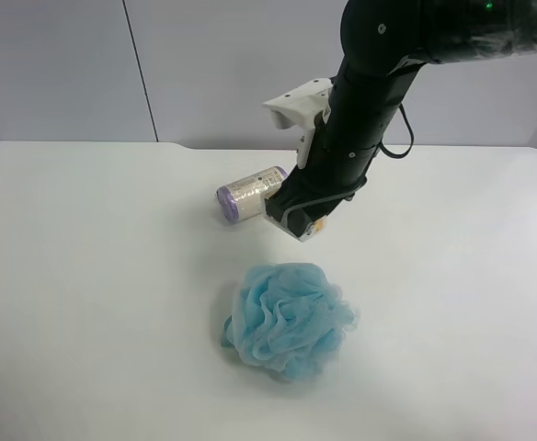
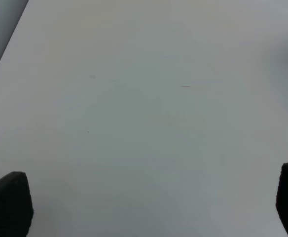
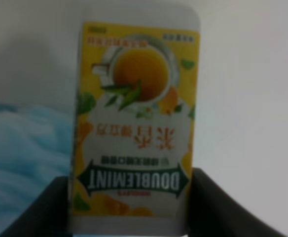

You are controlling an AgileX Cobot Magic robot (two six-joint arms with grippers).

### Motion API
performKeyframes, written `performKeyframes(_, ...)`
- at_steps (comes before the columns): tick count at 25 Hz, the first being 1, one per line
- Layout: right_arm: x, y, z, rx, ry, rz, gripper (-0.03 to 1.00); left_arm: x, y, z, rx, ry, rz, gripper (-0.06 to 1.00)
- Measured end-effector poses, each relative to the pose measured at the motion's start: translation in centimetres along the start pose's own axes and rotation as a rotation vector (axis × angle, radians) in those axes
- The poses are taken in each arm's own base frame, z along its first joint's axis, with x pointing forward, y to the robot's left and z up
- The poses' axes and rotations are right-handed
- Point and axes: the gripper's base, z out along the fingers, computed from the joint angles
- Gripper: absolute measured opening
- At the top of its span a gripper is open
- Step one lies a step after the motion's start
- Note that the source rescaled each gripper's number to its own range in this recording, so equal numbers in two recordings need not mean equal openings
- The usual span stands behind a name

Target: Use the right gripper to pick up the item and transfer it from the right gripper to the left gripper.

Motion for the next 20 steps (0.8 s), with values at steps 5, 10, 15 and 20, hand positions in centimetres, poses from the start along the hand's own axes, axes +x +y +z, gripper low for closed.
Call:
performKeyframes(5, -0.6, 3.2, -1.9, -0.012, -0.085, -0.123, 0.00, 0.0, 0.0, 0.0, 0.000, 0.000, 0.000, 1.00)
performKeyframes(10, -0.7, 4.1, -4.3, -0.003, -0.184, -0.183, 0.00, 0.0, 0.0, 0.0, 0.000, 0.000, 0.000, 1.00)
performKeyframes(15, -0.7, 4.4, -5.8, -0.023, -0.248, -0.208, 0.00, 0.0, -0.1, 0.0, 0.006, 0.000, -0.003, 1.00)
performKeyframes(20, -0.8, 5.3, -6.2, -0.112, -0.287, -0.266, 0.00, -0.9, -0.3, 0.6, 0.034, 0.059, -0.020, 1.00)
